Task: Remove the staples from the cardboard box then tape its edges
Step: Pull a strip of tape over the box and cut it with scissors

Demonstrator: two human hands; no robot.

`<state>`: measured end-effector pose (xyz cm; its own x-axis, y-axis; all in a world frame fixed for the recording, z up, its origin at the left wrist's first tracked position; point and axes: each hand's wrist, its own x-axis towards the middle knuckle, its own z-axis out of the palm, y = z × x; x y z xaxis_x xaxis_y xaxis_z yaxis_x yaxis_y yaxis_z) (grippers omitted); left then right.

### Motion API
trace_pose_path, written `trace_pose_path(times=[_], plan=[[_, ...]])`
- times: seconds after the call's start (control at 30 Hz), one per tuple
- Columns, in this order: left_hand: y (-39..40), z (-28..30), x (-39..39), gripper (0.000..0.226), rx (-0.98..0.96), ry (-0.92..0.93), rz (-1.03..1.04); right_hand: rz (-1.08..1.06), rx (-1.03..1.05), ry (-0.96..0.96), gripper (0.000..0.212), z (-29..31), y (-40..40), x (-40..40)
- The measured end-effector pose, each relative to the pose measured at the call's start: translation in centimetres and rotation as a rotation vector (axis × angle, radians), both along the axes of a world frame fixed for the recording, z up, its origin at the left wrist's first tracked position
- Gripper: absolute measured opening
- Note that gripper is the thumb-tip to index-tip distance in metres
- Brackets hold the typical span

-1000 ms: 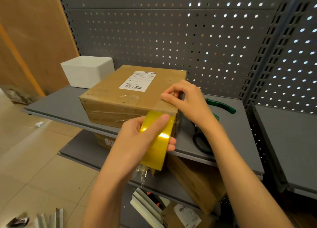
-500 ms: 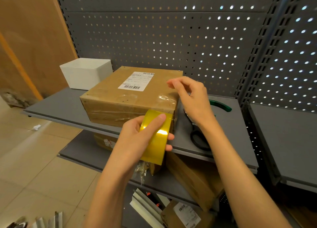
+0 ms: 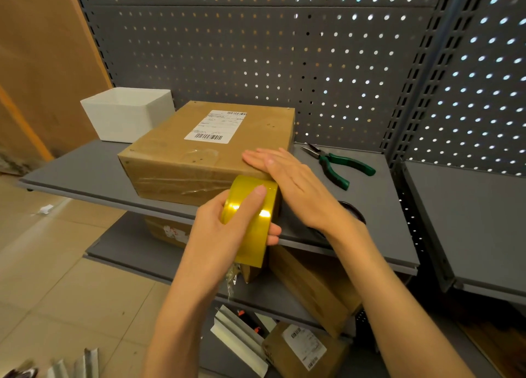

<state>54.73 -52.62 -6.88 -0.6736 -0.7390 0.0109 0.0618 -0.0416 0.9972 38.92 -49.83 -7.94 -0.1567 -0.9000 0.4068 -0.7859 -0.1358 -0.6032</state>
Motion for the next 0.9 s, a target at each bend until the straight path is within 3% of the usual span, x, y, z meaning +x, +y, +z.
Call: trace_pose_path(times=[0.47, 0.9], plan=[[0.4, -0.2, 0.7, 0.027, 0.111, -0.102, 0.034, -0.074, -0.044, -0.041, 0.041, -0.1, -0.2, 0.8], [0.5, -0.7, 1.0, 0.028, 0.036, -0.143, 0.066, -0.104, -0.097, -0.044, 0.035, -0.4, -0.5, 1.0]])
